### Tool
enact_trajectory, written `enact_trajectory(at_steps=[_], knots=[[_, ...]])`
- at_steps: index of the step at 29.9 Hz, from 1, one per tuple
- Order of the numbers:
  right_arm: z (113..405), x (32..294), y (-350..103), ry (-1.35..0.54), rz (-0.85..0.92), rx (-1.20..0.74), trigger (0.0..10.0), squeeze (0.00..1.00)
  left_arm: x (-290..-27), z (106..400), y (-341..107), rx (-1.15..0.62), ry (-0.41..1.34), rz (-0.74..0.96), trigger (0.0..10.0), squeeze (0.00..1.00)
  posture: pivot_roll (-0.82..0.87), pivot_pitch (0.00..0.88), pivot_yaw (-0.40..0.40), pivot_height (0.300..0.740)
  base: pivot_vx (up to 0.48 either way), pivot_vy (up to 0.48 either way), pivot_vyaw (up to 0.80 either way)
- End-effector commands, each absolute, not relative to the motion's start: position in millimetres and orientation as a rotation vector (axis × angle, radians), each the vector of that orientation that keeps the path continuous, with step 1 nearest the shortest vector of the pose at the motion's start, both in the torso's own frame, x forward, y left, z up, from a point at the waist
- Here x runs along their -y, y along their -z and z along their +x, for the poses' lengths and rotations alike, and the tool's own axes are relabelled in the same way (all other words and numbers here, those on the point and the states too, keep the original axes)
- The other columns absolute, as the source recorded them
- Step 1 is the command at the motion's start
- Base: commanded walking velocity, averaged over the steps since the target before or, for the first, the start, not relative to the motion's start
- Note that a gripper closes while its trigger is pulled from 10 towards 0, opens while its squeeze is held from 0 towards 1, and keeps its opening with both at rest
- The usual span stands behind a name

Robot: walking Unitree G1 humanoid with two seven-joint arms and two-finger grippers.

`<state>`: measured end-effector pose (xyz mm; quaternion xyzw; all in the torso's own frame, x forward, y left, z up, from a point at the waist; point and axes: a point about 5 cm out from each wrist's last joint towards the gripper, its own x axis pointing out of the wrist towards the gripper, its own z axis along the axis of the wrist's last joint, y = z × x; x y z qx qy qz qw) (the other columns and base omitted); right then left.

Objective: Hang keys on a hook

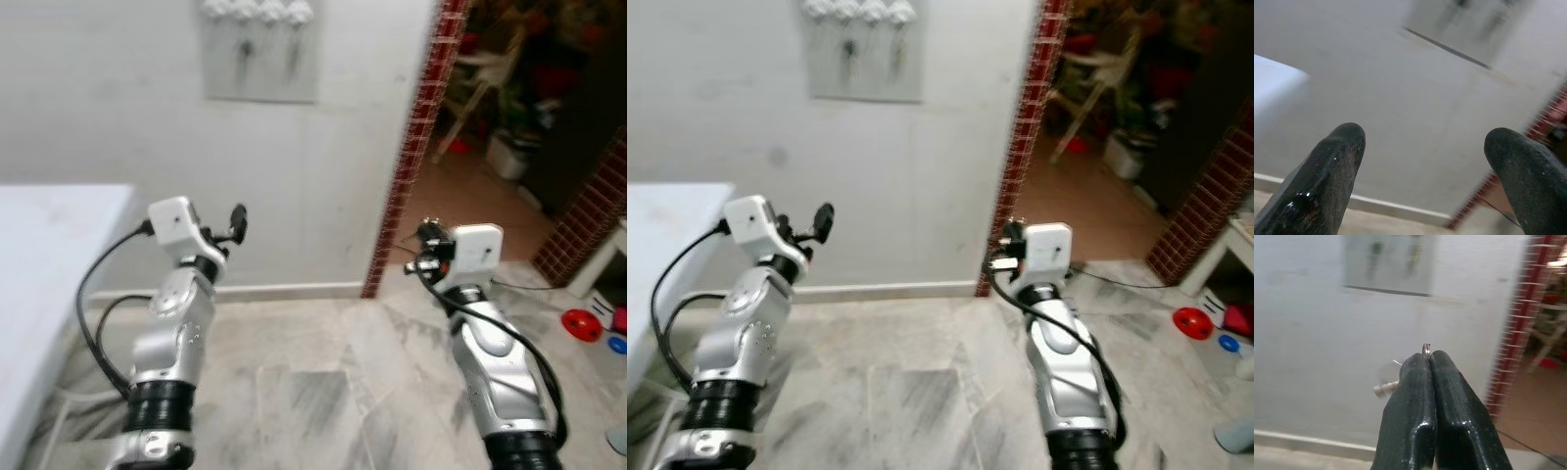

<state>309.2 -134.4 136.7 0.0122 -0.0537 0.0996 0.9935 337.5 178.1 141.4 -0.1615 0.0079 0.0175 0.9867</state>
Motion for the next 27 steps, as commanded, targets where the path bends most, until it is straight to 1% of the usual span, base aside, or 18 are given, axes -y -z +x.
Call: enact_trajectory(at_steps=[1, 6, 12, 15, 20, 23, 27], knots=[[311, 149, -142, -0.155, 0.004, 0.123, 10.0, 0.00, -164, 341, -148, -0.003, 0.011, -0.311, 10.0, 0.00, 0.01, 0.000, -0.048, 0.740, 0.000, 0.000, 0.00], [310, 151, -141, -0.175, -0.029, 0.118, 10.0, 0.00, -160, 340, -147, -0.021, 0.071, -0.242, 10.0, 0.00, 0.01, 0.000, -0.045, 0.740, 0.000, 0.000, 0.00], [313, 156, -142, -0.212, -0.073, 0.101, 10.0, 0.00, -146, 336, -142, -0.055, 0.202, -0.139, 10.0, 0.00, 0.01, 0.001, -0.033, 0.740, 0.000, 0.000, 0.00], [316, 156, -144, -0.214, -0.079, 0.100, 10.0, 0.00, -140, 336, -143, -0.050, 0.240, -0.108, 10.0, 0.00, 0.01, 0.006, -0.028, 0.740, 0.000, 0.000, 0.00], [318, 157, -146, -0.175, -0.060, 0.102, 10.0, 0.00, -139, 339, -148, -0.041, 0.216, -0.123, 10.0, 0.00, 0.01, 0.009, -0.023, 0.740, 0.000, 0.000, 0.00], [316, 152, -143, -0.168, -0.015, 0.082, 10.0, 0.00, -138, 340, -151, -0.025, 0.190, -0.147, 10.0, 0.00, 0.00, 0.008, -0.020, 0.740, 0.000, 0.000, 0.00], [316, 153, -141, -0.124, 0.020, 0.054, 10.0, 0.00, -138, 341, -151, -0.022, 0.179, -0.168, 10.0, 0.00, 0.00, 0.009, -0.019, 0.740, 0.000, 0.000, 0.00]])
